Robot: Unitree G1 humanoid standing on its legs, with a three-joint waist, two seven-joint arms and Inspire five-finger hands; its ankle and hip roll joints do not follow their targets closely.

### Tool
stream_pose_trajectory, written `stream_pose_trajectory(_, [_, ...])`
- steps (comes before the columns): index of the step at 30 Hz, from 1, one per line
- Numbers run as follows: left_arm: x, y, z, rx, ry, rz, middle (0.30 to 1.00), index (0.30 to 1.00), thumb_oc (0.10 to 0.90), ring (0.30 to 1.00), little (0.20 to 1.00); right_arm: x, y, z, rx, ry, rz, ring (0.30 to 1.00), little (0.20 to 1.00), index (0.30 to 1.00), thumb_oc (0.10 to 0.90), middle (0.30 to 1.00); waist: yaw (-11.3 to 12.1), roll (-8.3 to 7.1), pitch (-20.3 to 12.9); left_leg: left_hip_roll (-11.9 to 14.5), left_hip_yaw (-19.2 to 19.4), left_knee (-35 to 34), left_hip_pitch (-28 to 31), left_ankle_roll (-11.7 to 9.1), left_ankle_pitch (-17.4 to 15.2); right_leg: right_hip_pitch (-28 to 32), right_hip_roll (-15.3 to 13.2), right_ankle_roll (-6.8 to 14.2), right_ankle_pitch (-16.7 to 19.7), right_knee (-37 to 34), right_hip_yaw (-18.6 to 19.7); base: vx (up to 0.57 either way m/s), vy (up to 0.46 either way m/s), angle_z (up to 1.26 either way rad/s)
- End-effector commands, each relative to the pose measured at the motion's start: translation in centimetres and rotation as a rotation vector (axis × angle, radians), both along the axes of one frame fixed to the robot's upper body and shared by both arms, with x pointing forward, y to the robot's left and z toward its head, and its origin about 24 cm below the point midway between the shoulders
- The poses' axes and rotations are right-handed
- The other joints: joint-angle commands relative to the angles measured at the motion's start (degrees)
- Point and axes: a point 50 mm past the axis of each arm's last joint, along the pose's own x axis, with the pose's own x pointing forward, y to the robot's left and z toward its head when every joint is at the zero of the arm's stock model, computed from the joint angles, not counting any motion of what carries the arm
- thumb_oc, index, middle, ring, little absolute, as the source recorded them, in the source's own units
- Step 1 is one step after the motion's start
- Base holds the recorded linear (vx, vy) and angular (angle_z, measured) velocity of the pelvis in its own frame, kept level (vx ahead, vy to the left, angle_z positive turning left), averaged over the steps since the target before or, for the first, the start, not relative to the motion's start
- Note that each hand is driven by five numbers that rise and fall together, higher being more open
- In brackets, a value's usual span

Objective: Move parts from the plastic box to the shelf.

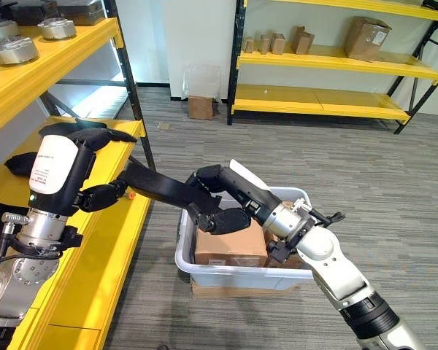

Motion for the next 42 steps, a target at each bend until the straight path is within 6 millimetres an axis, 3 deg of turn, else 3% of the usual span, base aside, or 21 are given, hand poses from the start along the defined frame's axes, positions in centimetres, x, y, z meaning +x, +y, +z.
stream_pose_trajectory(1, [-0.8, 0.2, 5.5, 0.004, -0.246, -0.059, 1.000, 1.000, 0.900, 1.000, 1.000, 0.1, -1.9, 4.3, 0.090, -0.226, -0.078, 0.300, 0.300, 0.300, 0.400, 0.300, 0.56, -0.62, -4.69, 6.25, -2.49, 3.19, 2.57, -2.65, -7.91, -2.67, -4.82, 2.33, -6.83, 4.85, -1.34, 0.00, 0.000, 0.00])
stream_pose_trajectory(14, [-1.6, 0.6, 6.3, 0.135, -0.210, -0.071, 1.000, 1.000, 0.900, 1.000, 1.000, 0.1, -3.4, 3.8, 0.047, -0.216, -0.140, 0.300, 0.300, 0.300, 0.400, 0.300, 0.79, -0.46, -4.85, 6.08, -2.79, 3.19, 2.40, -2.64, -7.86, -2.64, -4.98, 2.58, -6.60, 4.57, -1.61, 0.00, 0.000, 0.00])
stream_pose_trajectory(24, [-2.0, -1.3, 6.9, 0.204, -0.182, -0.192, 1.000, 1.000, 0.900, 1.000, 1.000, 0.3, -3.4, 3.7, 0.019, -0.201, -0.128, 0.300, 0.300, 0.300, 0.400, 0.300, 0.77, -0.25, -4.76, 6.10, -2.95, 3.19, 2.46, -2.70, -7.72, -2.50, -5.10, 2.70, -6.44, 4.63, -1.66, 0.00, 0.000, 0.00])
stream_pose_trajectory(36, [-1.7, -4.4, 5.7, 0.244, -0.077, -0.373, 1.000, 1.000, 0.900, 1.000, 1.000, 0.7, -1.8, 4.3, 0.010, -0.218, -0.057, 0.300, 0.300, 0.300, 0.400, 0.300, 0.33, -0.31, -4.68, 6.10, -2.56, 3.21, 2.48, -2.61, -7.65, -2.69, -5.08, 2.85, -6.19, 4.34, -1.26, 0.00, 0.000, 0.00])
stream_pose_trajectory(42, [-1.1, -4.8, 4.6, 0.244, -0.013, -0.392, 1.000, 1.000, 0.900, 1.000, 1.000, 0.9, -1.3, 4.7, 0.012, -0.229, -0.036, 0.300, 0.300, 0.300, 0.400, 0.300, 0.27, -0.30, -4.46, 6.11, -2.36, 3.17, 2.31, -2.62, -7.44, -2.94, -5.06, 2.86, -6.04, 4.32, -1.16, 0.00, 0.000, 0.00])
